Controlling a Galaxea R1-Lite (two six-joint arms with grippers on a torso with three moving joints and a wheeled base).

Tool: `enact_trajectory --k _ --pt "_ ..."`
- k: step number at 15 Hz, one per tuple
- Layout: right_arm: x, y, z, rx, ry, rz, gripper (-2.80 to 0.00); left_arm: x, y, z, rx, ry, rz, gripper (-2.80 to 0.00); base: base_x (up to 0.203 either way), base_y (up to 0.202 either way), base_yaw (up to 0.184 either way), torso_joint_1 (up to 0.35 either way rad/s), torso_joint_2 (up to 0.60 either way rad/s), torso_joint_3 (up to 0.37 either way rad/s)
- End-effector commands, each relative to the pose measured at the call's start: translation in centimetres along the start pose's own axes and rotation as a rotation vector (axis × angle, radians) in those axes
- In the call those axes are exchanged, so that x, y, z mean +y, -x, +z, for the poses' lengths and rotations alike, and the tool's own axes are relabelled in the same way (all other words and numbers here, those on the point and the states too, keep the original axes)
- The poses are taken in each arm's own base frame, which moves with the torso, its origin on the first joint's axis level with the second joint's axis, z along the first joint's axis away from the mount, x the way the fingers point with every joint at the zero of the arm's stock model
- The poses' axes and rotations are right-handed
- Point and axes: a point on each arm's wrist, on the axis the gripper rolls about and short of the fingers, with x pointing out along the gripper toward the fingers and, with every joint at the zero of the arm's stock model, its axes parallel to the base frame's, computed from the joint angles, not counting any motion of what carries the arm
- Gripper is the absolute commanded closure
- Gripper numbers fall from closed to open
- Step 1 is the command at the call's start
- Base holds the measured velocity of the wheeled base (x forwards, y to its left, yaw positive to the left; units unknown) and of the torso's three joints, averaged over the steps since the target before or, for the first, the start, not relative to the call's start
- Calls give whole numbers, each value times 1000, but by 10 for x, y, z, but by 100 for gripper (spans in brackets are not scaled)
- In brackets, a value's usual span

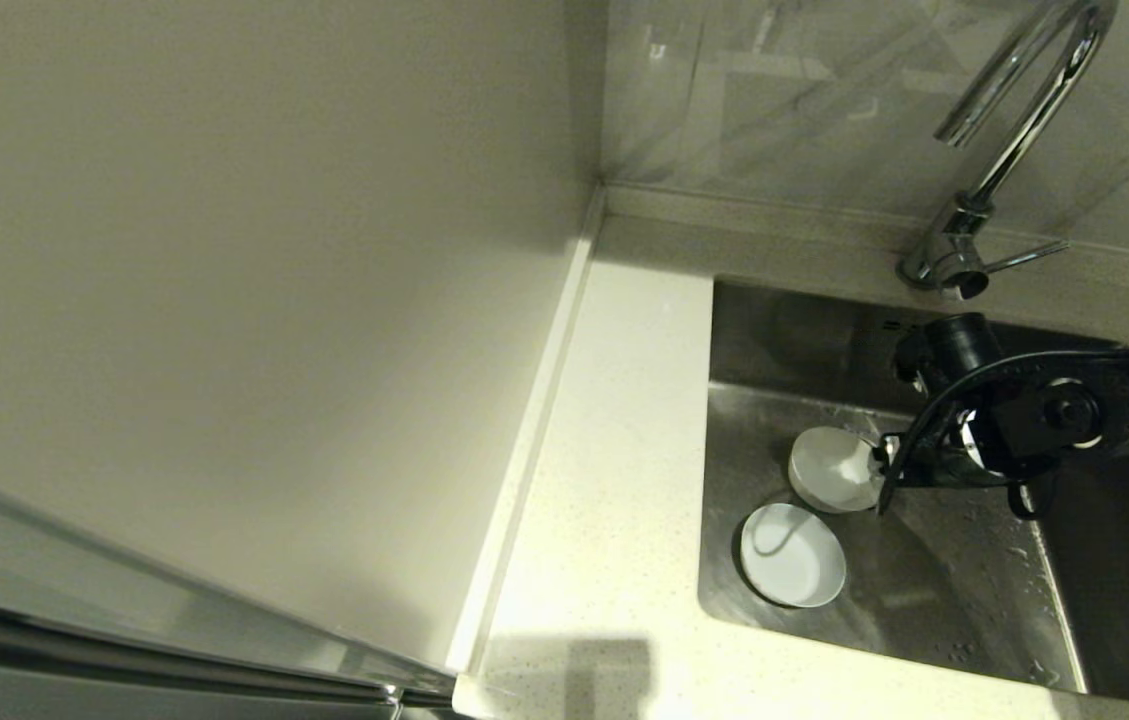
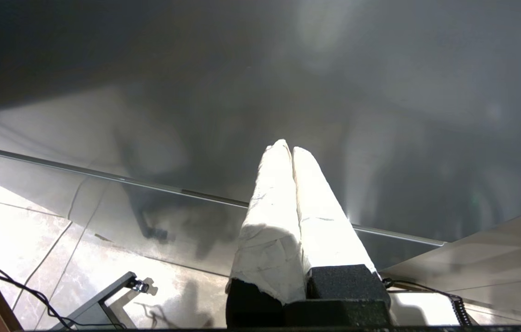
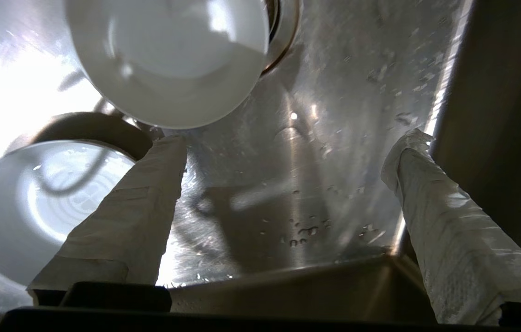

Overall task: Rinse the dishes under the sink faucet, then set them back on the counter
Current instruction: Put a bowl back to the table from the sink

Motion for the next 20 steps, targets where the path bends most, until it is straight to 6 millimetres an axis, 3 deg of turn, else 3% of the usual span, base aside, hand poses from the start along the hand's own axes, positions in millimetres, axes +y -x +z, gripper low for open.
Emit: enact_trajectory --k 1,9,14,20 --pt "10 -22 -9 50 14 -11 -280 0 0 0 -3 1 0 0 0 0 0 0 0 0" --pt "20 -89 -5 -38 -71 9 -280 0 0 0 -3 1 0 0 0 0 0 0 0 0" --pt "19 -112 9 -77 -111 4 -280 0 0 0 -3 1 2 0 0 0 0 0 0 0" --pt "13 -137 5 -63 -137 -7 -280 0 0 0 -3 1 1 0 0 0 0 0 0 0"
